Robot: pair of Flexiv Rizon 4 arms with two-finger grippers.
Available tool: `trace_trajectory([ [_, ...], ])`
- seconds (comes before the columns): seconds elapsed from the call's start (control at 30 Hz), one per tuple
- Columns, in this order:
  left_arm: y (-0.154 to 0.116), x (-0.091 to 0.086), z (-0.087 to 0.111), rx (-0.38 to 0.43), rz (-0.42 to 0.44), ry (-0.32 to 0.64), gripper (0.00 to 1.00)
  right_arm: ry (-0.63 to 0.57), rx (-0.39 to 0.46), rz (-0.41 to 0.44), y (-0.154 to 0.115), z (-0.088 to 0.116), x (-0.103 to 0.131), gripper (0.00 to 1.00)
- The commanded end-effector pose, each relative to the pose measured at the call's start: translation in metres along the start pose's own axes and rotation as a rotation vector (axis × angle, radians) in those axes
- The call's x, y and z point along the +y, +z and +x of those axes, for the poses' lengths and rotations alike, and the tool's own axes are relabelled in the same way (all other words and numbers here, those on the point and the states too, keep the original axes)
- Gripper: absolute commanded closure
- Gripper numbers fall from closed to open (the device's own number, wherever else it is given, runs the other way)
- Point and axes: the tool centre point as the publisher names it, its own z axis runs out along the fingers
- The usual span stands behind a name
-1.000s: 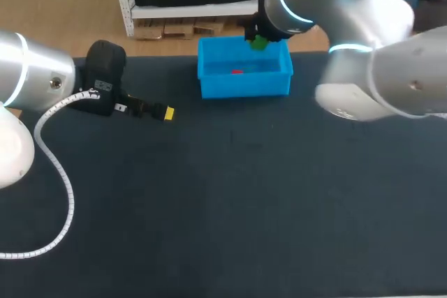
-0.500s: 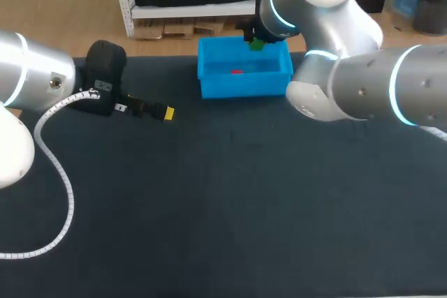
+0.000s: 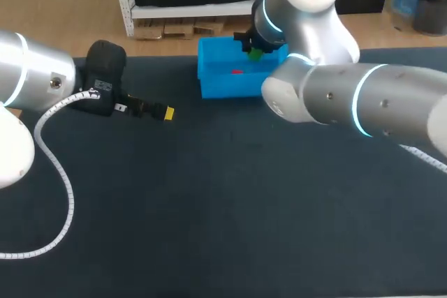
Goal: Use the left arm to pick the red cube and place it into the blue plastic box first, then use the right arm to grasp the green cube and put it into the same blue plastic box after the first action is fully finished.
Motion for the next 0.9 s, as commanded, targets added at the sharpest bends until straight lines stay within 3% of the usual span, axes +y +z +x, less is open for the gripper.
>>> trace_trajectory([
  [0.03, 0.0, 0.002, 0.002, -0.008, 0.01, 0.003, 0.0, -0.002, 0.019, 0.006, 0.007, -0.004, 0.001, 1.0],
  [0.1, 0.0, 0.002, 0.002, -0.008, 0.01, 0.003, 0.0, 0.006, 0.027, 0.01, 0.008, -0.004, 0.001, 1.0],
  [0.13, 0.0, 0.002, 0.002, -0.008, 0.01, 0.003, 0.0, 0.007, 0.032, 0.011, 0.008, -0.004, 0.001, 0.07],
  [0.17, 0.0, 0.002, 0.002, -0.008, 0.01, 0.003, 0.0, 0.008, 0.036, 0.011, 0.006, -0.004, 0.001, 0.0],
  [0.53, 0.0, 0.002, 0.002, -0.008, 0.01, 0.003, 0.0, 0.032, 0.032, -0.004, -0.01, -0.011, -0.004, 0.0],
  [0.9, 0.0, 0.002, 0.002, -0.008, 0.01, 0.003, 0.0, -0.014, 0.058, -0.041, -0.06, 0.002, -0.003, 0.0],
])
